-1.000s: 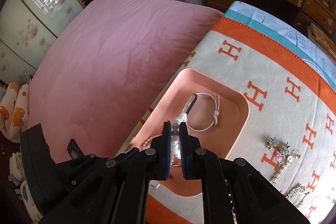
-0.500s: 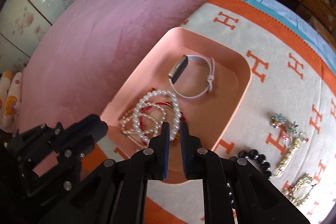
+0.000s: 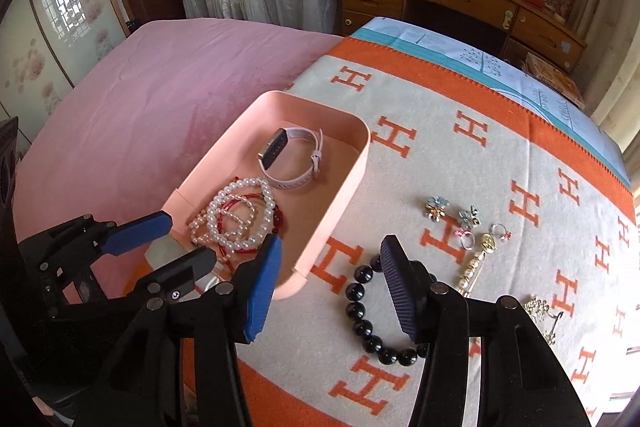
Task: Organize jewelry
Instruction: 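Release the necklace from the left tool while the right tool drops the bracelet into the box, then move the right tool toward the gold leaf hair comb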
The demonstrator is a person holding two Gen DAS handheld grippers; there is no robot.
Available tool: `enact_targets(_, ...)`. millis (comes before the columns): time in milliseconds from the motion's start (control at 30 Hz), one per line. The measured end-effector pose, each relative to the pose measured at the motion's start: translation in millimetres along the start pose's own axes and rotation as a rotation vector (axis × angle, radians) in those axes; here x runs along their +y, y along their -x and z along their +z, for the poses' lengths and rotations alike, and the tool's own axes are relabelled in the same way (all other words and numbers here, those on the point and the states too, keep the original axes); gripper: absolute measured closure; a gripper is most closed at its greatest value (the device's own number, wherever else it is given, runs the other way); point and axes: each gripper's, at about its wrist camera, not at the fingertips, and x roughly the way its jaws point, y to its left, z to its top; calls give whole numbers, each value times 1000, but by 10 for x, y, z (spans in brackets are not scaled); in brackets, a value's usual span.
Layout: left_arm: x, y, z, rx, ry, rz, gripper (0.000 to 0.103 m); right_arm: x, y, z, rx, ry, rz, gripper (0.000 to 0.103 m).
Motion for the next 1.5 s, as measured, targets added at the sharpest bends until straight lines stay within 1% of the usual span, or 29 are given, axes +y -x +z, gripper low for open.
enact_targets(167, -183, -16, -40, 10, -48, -27, 59, -245, 149, -250, -4, -58, -34, 51)
enact_targets(333, -370, -25, -78, 18, -91, -46, 59, -624, 245, -433, -16, -165, -51, 51)
enact_targets(433, -471, -5, -75, 11, -115, -49, 59, -832, 353, -547, -34, -215, -87, 51)
enact_targets(533, -586, 17, -47, 6, -133, -50, 59, -1072, 485, -662, -62, -269, -96, 51)
enact_targets(733, -851, 5, 19, 7, -171, -50, 59, -1560, 865, -852, -124, -361, -140, 51)
enact_targets(967, -1114, -67, 150, 51, -168, -73, 59, -2094, 1278, -1007, -172, -433, -172, 51)
enact_targets(1100, -1296, -119, 215, 90, -178, -95, 59, -2383, 1404, -1105, -177, -473, -175, 51)
enact_targets(1233, -1509, -268, 230, 166, -187, -121, 59, -2609, 1350, -1243, -154, -518, -137, 51)
enact_targets(1333, -1658, -417, 218, 212, -199, -108, 59, -2683, 1171, -1356, -111, -540, -108, 51)
enact_targets(1500, -1849, -656, 140, 274, -239, -63, 59, -2721, 828, -1526, -44, -551, -76, 51)
